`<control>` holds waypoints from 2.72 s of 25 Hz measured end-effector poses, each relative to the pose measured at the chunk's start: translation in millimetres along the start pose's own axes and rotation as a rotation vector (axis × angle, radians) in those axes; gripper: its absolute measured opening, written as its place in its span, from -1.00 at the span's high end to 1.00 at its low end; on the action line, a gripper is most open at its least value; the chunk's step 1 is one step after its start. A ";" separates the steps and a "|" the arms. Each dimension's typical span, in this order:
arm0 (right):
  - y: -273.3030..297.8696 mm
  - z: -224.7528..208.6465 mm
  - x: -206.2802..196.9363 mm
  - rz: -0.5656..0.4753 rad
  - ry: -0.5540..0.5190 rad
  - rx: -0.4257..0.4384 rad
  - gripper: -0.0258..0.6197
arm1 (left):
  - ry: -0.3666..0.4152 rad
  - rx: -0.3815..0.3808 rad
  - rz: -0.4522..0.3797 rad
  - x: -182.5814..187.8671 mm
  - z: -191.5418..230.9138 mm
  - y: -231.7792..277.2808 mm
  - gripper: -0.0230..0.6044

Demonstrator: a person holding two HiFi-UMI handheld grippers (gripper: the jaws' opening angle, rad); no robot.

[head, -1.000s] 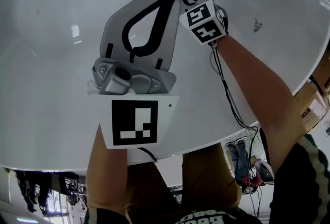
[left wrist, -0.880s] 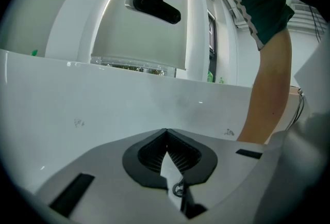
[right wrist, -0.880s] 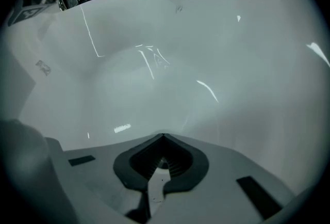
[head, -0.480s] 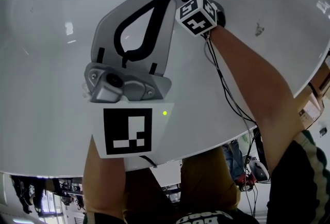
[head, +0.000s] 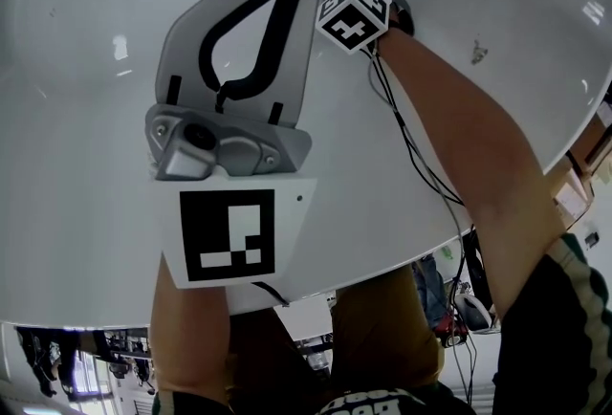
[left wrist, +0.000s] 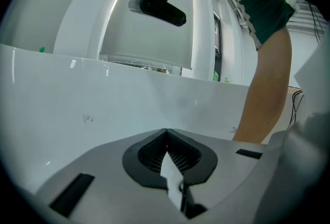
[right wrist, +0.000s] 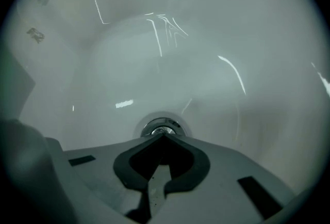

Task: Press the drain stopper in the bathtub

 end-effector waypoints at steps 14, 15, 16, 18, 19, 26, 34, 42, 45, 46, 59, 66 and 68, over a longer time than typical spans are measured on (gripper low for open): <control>5.3 0.1 3.6 0.045 -0.029 0.003 0.89 | -0.037 0.005 0.006 -1.2 -0.3 -1.6 0.91; 5.7 1.6 2.6 0.043 -0.027 0.004 0.89 | -0.033 0.004 0.006 -1.1 -0.5 -1.6 0.91; 6.6 2.6 1.6 0.041 -0.024 0.008 0.89 | -0.030 0.005 0.005 -0.6 -0.2 -1.4 0.91; 8.6 1.2 1.0 0.037 -0.013 0.011 0.89 | -0.028 0.009 -0.001 0.6 1.1 -0.2 0.91; 8.3 -0.7 1.3 0.032 -0.003 0.006 0.89 | -0.030 0.010 -0.001 0.6 1.2 0.1 0.91; -7.9 5.8 -1.9 -0.009 -0.006 -0.080 0.89 | -0.030 0.022 0.028 -3.1 1.7 -0.9 0.91; -9.6 5.7 -2.7 -0.031 0.059 -0.089 0.89 | -0.030 0.015 0.049 -5.3 1.6 -0.8 0.91; -11.9 4.7 -3.5 -0.058 0.075 -0.045 0.89 | -0.038 -0.003 0.071 -12.4 -1.4 -0.2 0.91; -16.2 3.7 -4.0 -0.060 0.122 -0.004 0.89 | -0.055 -0.008 0.085 -19.3 -5.6 3.1 0.91; -20.2 2.1 -5.0 -0.065 0.138 -0.003 0.89 | -0.055 -0.012 0.086 -19.3 -7.6 4.8 0.91; -124.7 -13.7 16.2 -0.145 0.107 -0.006 0.89 | -0.027 -0.021 0.090 37.0 -16.6 -26.0 0.91; -184.2 -8.4 14.5 -0.182 0.145 -0.003 0.89 | -0.013 -0.019 0.090 70.7 -15.2 -56.5 0.91; -202.3 -8.7 11.1 -0.201 0.151 -0.005 0.89 | 0.005 -0.021 0.097 82.7 -16.1 -64.2 0.91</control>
Point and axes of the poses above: the fingertips, and each gripper's own axes: y forward along the fingers, z to its left, x out of its top, the point moved 8 cm from there along -y, backward along the fingers, and after that the axes turned 11 degrees about z, right-handed, at the moved point
